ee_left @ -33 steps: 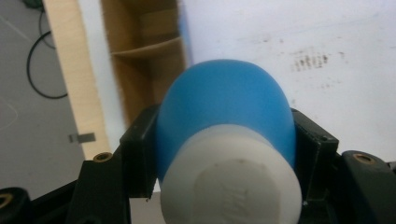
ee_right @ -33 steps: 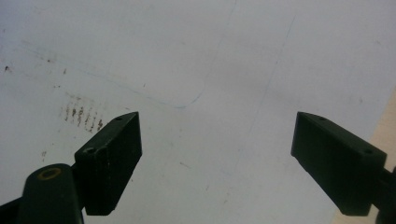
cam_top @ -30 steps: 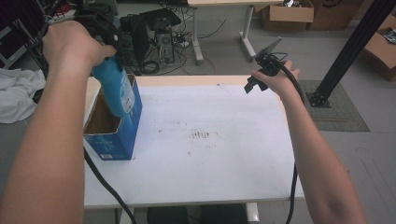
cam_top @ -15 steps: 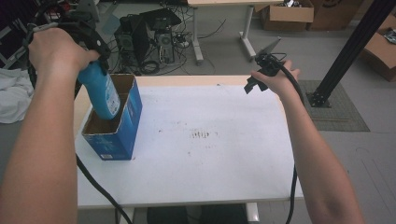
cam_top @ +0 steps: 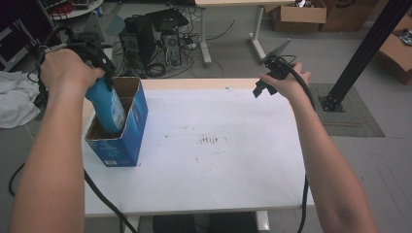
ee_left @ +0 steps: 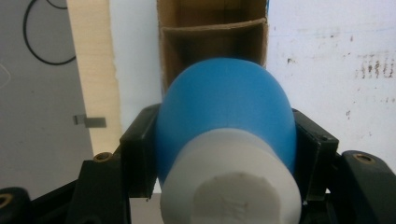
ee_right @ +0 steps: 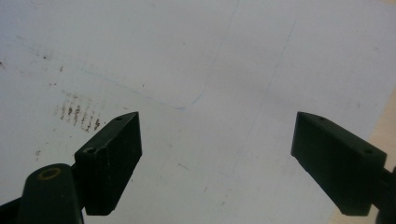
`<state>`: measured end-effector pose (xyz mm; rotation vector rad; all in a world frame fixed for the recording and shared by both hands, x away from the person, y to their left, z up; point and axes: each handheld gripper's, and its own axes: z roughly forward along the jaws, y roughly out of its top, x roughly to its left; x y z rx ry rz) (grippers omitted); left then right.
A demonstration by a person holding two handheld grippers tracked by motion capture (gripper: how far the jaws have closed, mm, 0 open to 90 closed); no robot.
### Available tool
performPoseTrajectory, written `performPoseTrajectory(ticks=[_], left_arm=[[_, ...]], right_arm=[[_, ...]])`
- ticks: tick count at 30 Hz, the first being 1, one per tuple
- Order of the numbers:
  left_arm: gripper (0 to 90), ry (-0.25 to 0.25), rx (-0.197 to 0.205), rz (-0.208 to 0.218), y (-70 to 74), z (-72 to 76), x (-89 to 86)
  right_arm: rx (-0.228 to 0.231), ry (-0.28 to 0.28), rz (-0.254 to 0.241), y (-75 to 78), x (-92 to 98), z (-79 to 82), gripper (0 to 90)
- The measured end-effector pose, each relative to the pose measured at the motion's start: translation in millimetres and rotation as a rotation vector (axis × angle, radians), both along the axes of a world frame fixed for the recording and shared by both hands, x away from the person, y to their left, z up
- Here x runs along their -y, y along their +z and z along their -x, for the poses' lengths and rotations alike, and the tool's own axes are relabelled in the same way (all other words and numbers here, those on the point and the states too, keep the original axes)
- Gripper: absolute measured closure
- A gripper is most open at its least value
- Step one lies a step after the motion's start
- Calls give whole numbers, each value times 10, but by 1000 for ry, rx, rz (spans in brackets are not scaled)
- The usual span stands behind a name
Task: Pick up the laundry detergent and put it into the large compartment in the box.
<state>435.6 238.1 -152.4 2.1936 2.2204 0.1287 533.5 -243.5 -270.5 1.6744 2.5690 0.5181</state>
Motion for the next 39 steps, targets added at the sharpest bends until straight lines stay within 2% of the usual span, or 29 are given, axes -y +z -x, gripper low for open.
performPoseTrajectory(ticks=[17, 27, 34, 39], left_arm=[[382, 2, -65, 14, -562, -13, -51], [383, 3, -83, 10, -881, -14, -42], [383, 5, -93, 22, -1022, -29, -33], [382, 5, -113, 14, -1105, -36, -40]], right_arm=[[1, 14, 3, -31, -29, 7, 164], [2, 24, 3, -83, -55, 7, 165], [-1, 25, 3, -89, -70, 6, 165], [-6, 22, 6, -98, -59, 0, 165]])
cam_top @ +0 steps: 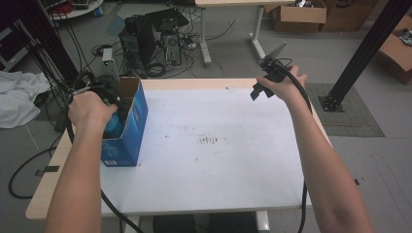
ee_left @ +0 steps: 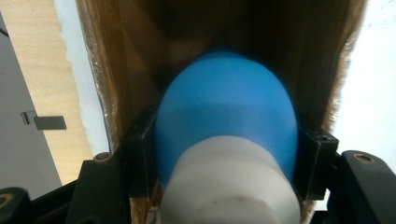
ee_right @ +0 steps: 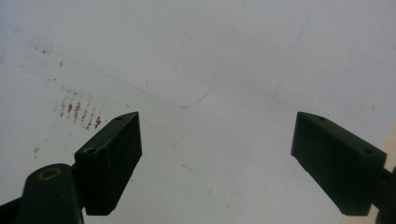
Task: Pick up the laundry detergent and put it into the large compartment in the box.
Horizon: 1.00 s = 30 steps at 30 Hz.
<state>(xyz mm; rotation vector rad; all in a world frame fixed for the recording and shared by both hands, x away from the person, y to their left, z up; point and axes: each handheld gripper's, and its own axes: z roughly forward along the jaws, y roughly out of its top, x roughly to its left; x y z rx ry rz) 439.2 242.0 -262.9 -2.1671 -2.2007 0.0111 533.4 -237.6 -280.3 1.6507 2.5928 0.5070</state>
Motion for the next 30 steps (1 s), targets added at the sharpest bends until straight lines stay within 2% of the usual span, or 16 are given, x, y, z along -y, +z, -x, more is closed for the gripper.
performPoseTrajectory(ticks=[9, 11, 22, 30], left_arm=[[382, 0, -20, 0, -110, -26, -4], [382, 0, -12, 1, -112, -29, -13], [380, 0, -24, 3, -124, -46, -20], [378, -3, -26, 5, -128, -46, -22]], right_arm=[[-7, 1, 2, -18, -11, -9, 165], [-8, -2, 4, -24, -10, -11, 165], [-5, 10, 0, -52, -8, -16, 165], [-11, -1, -3, -40, 6, -5, 165]])
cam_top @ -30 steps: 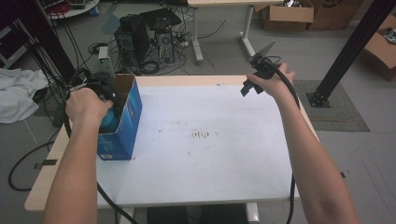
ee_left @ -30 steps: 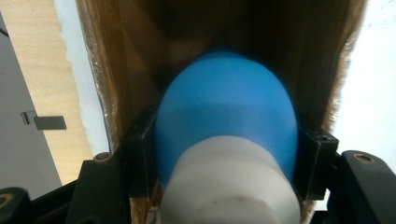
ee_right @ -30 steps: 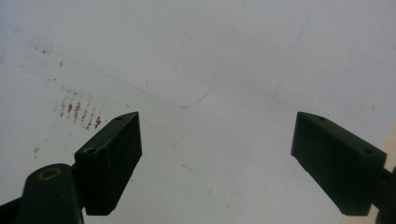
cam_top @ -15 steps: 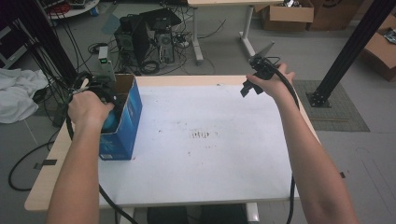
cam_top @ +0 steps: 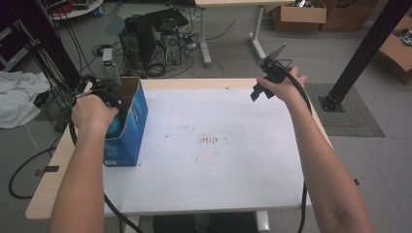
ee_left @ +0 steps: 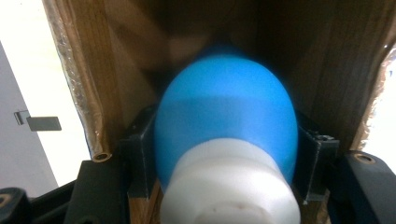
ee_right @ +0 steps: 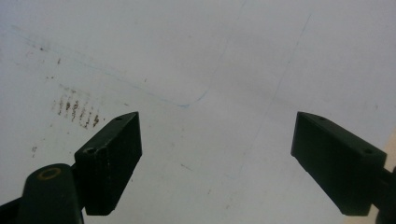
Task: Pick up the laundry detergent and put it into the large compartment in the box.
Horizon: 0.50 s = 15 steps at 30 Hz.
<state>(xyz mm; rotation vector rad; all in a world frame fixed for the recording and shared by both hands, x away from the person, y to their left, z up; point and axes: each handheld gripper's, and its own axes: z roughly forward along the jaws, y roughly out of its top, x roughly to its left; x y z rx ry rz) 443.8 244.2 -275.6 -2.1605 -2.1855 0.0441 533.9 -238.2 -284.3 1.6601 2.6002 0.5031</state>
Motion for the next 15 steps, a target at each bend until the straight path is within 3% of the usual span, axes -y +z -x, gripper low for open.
performPoseTrajectory(ticks=[15], left_arm=[[375, -1, 4, -1, -2, 5, 6]], right_arm=[[2, 4, -2, 5, 13, 3, 165]])
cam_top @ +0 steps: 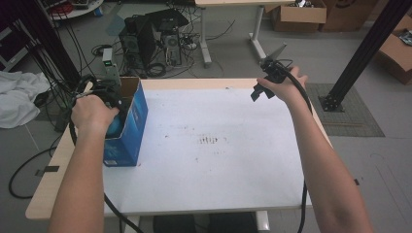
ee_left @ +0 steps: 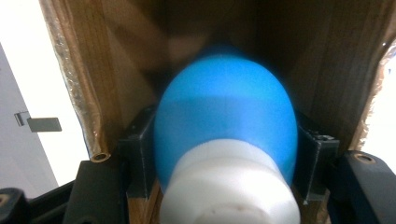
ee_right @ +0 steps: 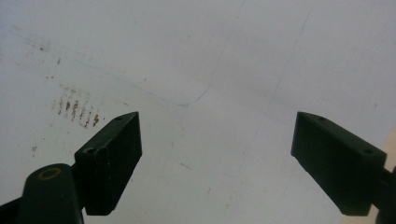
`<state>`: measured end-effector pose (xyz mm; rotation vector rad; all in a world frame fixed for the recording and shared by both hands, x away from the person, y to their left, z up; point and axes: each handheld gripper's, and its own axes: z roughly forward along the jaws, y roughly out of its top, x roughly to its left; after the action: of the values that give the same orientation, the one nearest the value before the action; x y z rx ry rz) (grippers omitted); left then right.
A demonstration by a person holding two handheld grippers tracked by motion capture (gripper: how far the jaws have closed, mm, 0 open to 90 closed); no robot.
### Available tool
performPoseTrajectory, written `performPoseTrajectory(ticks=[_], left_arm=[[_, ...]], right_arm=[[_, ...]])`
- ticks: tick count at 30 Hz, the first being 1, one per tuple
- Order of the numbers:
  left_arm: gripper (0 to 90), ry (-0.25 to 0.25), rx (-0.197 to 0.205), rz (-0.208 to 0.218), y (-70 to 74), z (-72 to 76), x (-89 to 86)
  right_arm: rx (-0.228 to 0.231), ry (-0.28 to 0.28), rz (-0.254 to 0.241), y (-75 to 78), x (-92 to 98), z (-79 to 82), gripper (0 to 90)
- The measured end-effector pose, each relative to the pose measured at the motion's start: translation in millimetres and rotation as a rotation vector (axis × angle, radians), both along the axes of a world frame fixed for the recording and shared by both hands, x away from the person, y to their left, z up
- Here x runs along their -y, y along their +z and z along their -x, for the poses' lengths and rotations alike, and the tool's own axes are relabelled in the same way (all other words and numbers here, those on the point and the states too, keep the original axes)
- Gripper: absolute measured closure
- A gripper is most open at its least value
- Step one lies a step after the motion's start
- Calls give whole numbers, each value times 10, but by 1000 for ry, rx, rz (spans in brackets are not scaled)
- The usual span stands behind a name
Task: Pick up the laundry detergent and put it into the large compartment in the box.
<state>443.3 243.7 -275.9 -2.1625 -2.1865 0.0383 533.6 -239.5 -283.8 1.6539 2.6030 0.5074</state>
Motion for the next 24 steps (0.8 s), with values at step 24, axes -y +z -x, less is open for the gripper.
performPoseTrajectory(ticks=[24], left_arm=[[359, -12, 3, -12, 5, -1, 12]], right_arm=[[-1, 5, 3, -4, -14, -2, 165]])
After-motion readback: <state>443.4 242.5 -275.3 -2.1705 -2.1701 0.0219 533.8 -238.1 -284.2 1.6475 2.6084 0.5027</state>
